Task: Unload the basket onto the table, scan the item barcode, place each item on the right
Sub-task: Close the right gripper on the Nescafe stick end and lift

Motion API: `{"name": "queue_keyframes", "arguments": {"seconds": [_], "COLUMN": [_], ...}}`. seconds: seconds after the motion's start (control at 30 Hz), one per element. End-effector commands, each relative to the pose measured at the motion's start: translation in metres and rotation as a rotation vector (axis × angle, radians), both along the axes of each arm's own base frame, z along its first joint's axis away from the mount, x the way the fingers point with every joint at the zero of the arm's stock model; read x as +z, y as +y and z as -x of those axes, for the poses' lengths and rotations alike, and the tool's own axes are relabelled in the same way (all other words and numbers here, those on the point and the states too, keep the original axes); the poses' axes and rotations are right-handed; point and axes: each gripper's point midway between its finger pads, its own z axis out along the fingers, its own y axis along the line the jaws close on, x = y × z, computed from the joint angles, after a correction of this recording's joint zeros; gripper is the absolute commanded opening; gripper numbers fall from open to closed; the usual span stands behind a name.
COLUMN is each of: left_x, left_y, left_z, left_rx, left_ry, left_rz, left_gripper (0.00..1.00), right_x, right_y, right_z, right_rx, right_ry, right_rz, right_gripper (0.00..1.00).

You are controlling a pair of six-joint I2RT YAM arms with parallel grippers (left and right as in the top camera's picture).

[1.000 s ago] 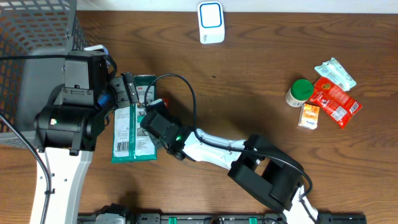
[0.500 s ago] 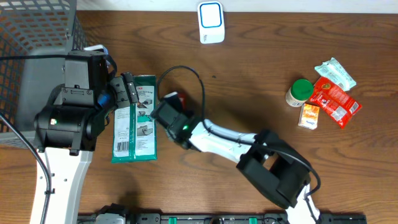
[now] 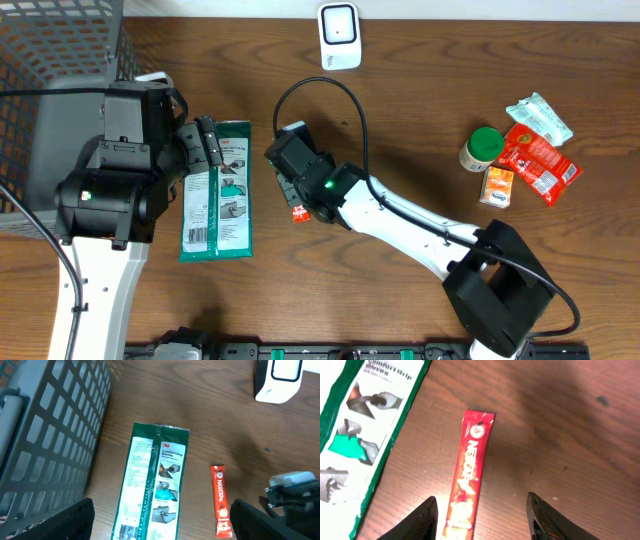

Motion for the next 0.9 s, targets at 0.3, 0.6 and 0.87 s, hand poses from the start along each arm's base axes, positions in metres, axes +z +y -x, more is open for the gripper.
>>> {"name": "queue_keyframes", "arguments": {"seconds": [0.3,0.6,0.87], "left_x": [0.001,0.001,0.001], "left_y": [0.002,0.002,0.002], "left_z": [0.0,0.0,0.0], "left_rx": [0.015,0.015,0.015], "left_ry": [-0.003,-0.003,-0.003], "left_rz": [-0.001,-0.001,-0.001], "left_gripper": [0.87,0.87,0.87], "right_x": [-0.074,-0.082,-0.061], "right_y": [0.005,0.001,0.004], "right_z": [0.019,0.02,0.018], "right_rx": [0.053,0.048,0.063], "right_ry": [0.118,0.127,0.185], "right_rz": [0.103,0.128,0.02], "right_gripper": [0.49,0.15,0.01]}}
